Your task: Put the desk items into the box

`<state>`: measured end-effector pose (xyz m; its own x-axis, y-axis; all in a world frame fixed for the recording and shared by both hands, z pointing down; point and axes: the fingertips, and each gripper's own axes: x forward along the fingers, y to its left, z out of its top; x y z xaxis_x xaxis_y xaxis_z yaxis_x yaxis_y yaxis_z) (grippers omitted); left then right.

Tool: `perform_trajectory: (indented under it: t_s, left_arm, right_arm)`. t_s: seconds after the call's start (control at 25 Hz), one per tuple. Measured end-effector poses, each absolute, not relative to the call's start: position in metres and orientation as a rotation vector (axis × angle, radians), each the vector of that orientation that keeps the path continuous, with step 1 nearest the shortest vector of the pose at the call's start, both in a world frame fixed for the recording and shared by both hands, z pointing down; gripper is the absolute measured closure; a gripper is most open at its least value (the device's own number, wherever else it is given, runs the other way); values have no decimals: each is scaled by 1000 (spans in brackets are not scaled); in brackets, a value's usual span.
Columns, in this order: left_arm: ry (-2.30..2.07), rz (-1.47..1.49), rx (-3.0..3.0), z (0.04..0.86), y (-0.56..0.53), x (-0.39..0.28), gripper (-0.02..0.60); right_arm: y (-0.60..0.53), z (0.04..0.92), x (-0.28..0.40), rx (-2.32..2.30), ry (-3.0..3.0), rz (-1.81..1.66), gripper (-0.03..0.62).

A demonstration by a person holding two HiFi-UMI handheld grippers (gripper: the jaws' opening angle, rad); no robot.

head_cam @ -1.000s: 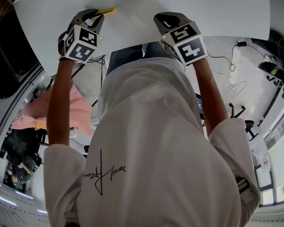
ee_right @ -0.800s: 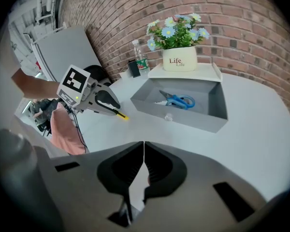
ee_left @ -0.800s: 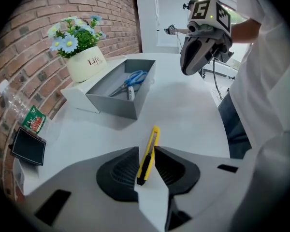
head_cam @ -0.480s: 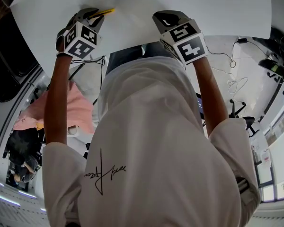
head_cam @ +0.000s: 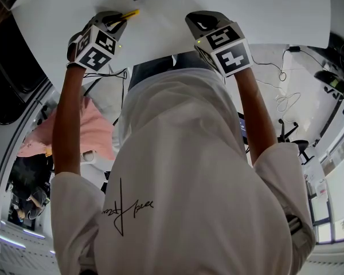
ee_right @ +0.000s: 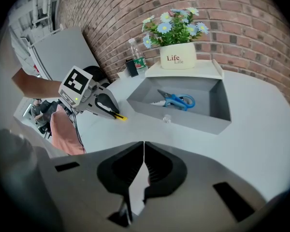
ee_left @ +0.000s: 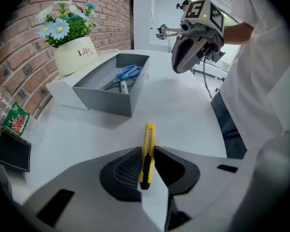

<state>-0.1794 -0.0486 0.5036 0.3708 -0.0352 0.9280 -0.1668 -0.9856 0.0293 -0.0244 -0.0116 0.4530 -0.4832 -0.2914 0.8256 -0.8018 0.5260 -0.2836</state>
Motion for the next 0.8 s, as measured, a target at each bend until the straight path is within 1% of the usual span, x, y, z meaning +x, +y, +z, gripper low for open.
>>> perform_trajectory:
  t_s: [0.2,0.8]
  left_arm:
    - [-171,1695,2502,505,-49,-180,515]
    - [-318,1671,2458,507,-50,-183,517]
  right_arm:
    - [-15,455,-25,884,-2027,880,565]
    - [-13,454,-23,874,-2043,866,565]
